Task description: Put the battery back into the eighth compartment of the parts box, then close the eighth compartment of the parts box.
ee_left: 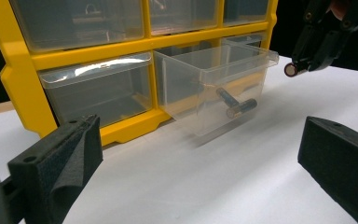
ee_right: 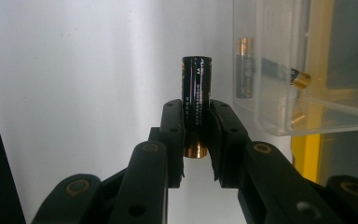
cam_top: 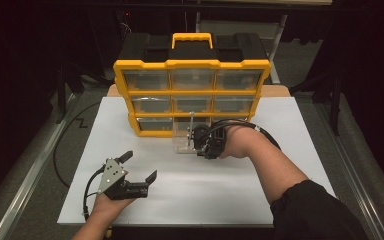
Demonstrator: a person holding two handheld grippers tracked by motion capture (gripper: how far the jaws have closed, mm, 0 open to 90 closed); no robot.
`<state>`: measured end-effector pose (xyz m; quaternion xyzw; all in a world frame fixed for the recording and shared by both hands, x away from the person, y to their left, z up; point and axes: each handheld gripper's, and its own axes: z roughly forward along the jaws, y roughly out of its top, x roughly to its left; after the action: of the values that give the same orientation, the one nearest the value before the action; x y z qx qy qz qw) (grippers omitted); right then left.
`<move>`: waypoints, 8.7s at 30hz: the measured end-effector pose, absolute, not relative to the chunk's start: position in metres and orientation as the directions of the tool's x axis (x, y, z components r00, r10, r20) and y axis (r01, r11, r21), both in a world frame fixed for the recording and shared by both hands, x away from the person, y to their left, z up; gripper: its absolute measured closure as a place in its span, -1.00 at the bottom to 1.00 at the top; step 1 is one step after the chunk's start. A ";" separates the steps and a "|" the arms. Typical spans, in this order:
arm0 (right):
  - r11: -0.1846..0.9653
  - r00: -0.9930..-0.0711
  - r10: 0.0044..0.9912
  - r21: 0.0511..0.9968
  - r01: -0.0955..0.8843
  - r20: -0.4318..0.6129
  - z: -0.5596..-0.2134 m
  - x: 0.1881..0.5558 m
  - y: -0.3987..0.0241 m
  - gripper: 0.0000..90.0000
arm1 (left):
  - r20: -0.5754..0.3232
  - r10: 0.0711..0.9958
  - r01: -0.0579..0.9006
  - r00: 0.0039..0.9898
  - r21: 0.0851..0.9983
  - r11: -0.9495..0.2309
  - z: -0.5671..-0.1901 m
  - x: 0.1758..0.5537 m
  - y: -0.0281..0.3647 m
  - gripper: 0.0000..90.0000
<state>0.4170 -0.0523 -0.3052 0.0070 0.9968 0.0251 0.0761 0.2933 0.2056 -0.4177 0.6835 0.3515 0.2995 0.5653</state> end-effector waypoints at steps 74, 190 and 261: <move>0.996 -0.974 0.077 0.051 0.068 -0.211 -0.286 0.465 -0.020 0.42 | 0.011 0.817 0.142 0.577 0.983 -0.113 -0.417 0.294 0.207 -0.99; 0.499 -0.749 0.658 0.788 0.360 -0.074 -0.430 0.354 -0.178 -0.96 | 0.005 0.839 0.196 0.543 0.972 -0.132 -0.426 0.301 0.207 -0.99; 0.397 -0.726 0.683 0.875 0.277 -0.080 -0.421 0.381 -0.090 1.00 | 0.021 0.820 0.157 0.572 0.978 -0.135 -0.421 0.296 0.205 -0.99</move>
<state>0.3813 -0.0899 -0.4212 0.2975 0.8062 0.4617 0.2200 0.2956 0.2050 -0.4207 0.6916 0.3532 0.2988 0.5547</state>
